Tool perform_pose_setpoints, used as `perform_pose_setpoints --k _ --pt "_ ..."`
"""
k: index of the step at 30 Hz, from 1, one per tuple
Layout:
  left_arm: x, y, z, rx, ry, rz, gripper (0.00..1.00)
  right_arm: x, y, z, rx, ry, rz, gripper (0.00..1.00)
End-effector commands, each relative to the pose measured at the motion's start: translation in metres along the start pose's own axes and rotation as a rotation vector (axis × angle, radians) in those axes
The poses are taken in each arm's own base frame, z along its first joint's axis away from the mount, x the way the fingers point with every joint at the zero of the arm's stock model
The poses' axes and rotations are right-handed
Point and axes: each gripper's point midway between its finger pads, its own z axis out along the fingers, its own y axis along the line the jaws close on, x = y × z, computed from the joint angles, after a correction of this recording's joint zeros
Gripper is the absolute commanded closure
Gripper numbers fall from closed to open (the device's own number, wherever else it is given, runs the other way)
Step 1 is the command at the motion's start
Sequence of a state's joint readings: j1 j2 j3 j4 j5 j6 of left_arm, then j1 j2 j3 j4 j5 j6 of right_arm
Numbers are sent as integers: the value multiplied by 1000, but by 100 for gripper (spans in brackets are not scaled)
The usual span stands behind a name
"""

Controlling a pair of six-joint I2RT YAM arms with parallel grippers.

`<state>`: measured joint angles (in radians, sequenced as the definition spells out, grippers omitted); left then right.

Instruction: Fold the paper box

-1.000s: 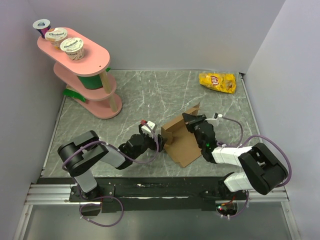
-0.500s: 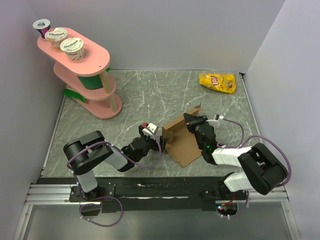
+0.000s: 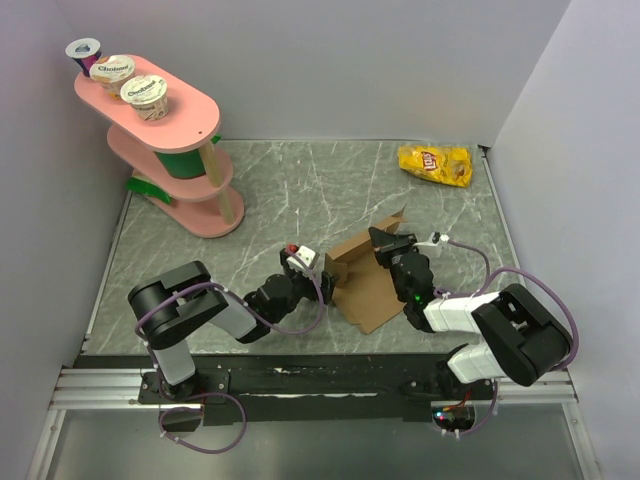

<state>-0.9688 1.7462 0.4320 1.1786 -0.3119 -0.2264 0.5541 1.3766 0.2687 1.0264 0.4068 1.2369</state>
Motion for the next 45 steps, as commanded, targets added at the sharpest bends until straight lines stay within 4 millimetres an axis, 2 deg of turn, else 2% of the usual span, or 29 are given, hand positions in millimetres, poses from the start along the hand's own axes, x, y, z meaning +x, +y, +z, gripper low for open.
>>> perform_pose_setpoints --k 1,7,9,13,22,29,38,43,45 --pt "-62 -22 11 72 -206 -84 3 25 -32 -12 83 104 -107 100" --pt "-60 -20 20 46 -194 -83 2 26 -34 -12 86 108 -115 100" --pt "-54 -15 26 5 -166 -82 2 26 -33 -12 83 107 -113 100" --pt "-56 0 34 -97 -171 -92 2 26 -33 -13 83 107 -116 100" --pt "-41 12 31 -163 -139 -96 7 26 -33 -14 82 105 -116 100" --pt "-20 20 32 -199 -106 -9 4 26 -31 -14 74 106 -119 100" --pt "-10 26 30 -207 -75 70 4 24 -30 -15 71 104 -127 100" --pt "0 32 37 -266 -33 45 8 24 -29 -16 68 105 -132 100" --pt "1 46 34 -362 -37 16 12 24 -30 -16 71 103 -136 100"
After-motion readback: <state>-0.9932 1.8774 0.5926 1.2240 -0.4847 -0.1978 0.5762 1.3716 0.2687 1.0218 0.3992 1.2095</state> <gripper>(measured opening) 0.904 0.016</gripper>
